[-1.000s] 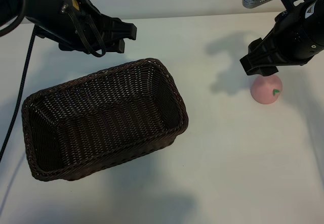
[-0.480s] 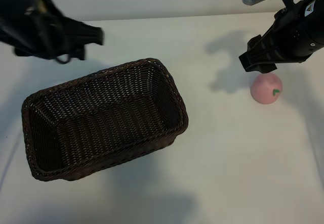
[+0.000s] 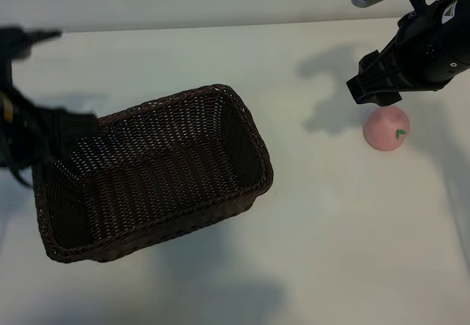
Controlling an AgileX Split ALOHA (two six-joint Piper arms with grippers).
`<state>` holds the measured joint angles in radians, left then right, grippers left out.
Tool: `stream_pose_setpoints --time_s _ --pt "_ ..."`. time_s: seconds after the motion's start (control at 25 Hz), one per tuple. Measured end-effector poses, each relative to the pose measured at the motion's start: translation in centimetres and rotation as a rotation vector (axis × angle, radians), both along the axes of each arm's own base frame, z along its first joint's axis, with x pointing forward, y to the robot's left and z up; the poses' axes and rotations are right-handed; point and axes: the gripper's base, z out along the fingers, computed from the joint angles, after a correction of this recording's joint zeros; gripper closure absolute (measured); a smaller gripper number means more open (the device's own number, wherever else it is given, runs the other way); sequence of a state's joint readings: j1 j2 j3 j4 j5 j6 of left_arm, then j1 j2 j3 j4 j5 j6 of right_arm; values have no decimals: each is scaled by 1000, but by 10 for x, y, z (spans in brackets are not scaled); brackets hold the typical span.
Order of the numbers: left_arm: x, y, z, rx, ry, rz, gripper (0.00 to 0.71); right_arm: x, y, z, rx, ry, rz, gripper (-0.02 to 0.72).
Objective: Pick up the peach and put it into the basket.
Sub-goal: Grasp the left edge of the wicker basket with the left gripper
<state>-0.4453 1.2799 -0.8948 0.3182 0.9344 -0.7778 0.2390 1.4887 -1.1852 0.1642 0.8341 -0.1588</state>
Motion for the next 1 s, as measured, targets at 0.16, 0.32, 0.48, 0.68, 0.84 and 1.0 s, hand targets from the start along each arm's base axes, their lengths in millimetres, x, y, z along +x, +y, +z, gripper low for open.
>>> stream_pose_setpoints --time_s 0.16,0.32,0.48,0.68,0.84,1.0 --pt "-9 4 -25 -11 19 64 124 0 0 0 -1 1 2 110" --pt "-12 4 -38 -52 -1 101 124 0 0 0 -3 3 4 110" --pt "-15 6 -40 -39 19 117 124 0 0 0 -4 2 7 110" --pt "-18 8 -41 -13 47 131 124 0 0 0 -4 2 7 110" --pt "-24 12 -49 14 68 135 124 0 0 0 -4 3 7 110" --pt "-33 17 -66 24 91 154 124 0 0 0 -4 3 7 110"
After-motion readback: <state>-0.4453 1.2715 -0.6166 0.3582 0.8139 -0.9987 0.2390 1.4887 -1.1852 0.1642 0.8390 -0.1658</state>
